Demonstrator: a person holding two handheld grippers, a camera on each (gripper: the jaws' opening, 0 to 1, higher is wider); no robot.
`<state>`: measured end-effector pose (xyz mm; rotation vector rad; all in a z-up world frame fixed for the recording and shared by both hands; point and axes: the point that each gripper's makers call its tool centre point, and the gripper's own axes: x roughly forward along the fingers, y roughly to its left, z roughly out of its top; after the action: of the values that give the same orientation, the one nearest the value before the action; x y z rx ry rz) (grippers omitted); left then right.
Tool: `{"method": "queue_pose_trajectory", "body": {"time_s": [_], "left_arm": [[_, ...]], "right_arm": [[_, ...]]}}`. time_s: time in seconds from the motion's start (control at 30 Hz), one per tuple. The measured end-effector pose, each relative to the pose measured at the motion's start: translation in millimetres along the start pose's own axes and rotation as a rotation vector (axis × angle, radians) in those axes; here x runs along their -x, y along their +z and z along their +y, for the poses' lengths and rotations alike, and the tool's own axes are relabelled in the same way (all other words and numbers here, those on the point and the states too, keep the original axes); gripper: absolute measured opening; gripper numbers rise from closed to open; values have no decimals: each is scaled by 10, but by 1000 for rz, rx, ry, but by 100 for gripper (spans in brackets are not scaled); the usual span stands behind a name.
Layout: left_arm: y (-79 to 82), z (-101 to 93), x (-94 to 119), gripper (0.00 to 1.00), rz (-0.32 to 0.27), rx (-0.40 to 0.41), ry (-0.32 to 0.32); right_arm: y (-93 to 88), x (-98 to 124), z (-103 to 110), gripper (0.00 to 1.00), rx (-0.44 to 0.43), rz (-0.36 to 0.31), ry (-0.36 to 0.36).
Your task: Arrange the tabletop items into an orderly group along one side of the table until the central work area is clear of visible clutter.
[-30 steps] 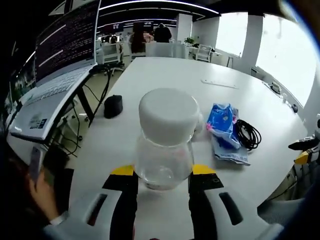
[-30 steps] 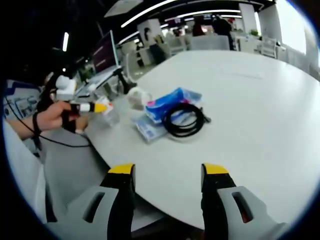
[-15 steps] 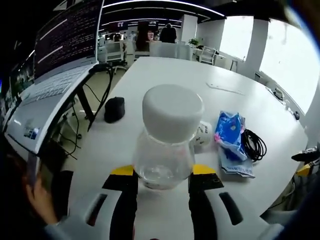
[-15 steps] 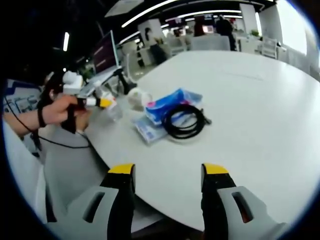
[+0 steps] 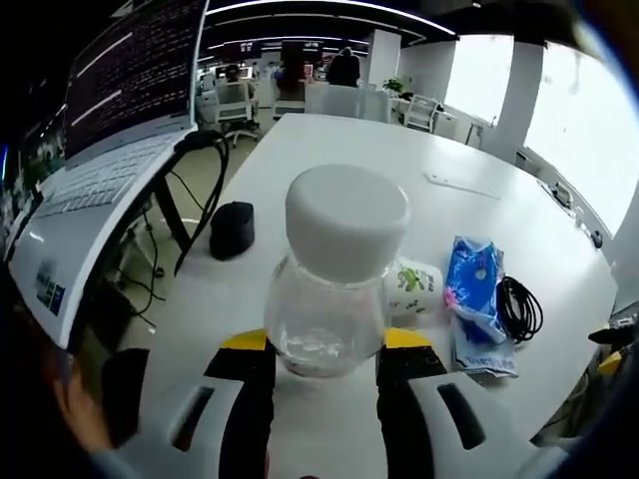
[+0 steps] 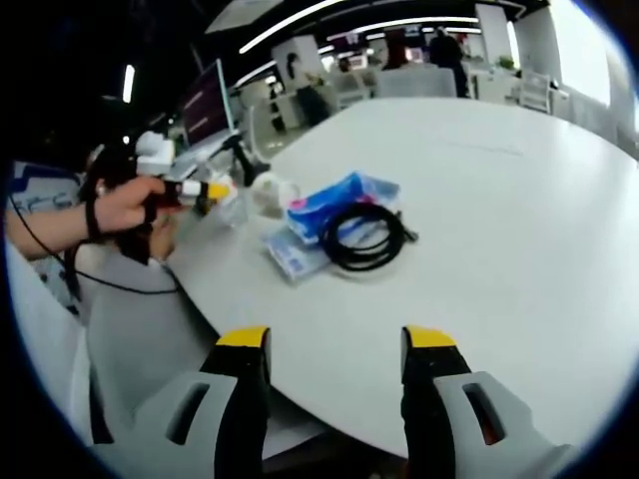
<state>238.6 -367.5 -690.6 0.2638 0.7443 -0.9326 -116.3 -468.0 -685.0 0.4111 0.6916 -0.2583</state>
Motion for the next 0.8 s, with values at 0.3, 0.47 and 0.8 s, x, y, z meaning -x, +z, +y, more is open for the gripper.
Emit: {"method": "queue_pose_trajectory", "body": {"time_s": [0.3, 0.47, 0.8], "left_arm": [[108, -14, -141, 38, 3, -4, -1], [143, -22, -198, 38, 3, 3, -1], [200, -54, -305, 38, 5, 4, -5]], "right_arm": [[-5, 23, -30, 51, -9, -2, -5], [0, 38, -62, 51, -9, 0, -9], [43, 42, -67, 51, -3, 2, -10]]}}
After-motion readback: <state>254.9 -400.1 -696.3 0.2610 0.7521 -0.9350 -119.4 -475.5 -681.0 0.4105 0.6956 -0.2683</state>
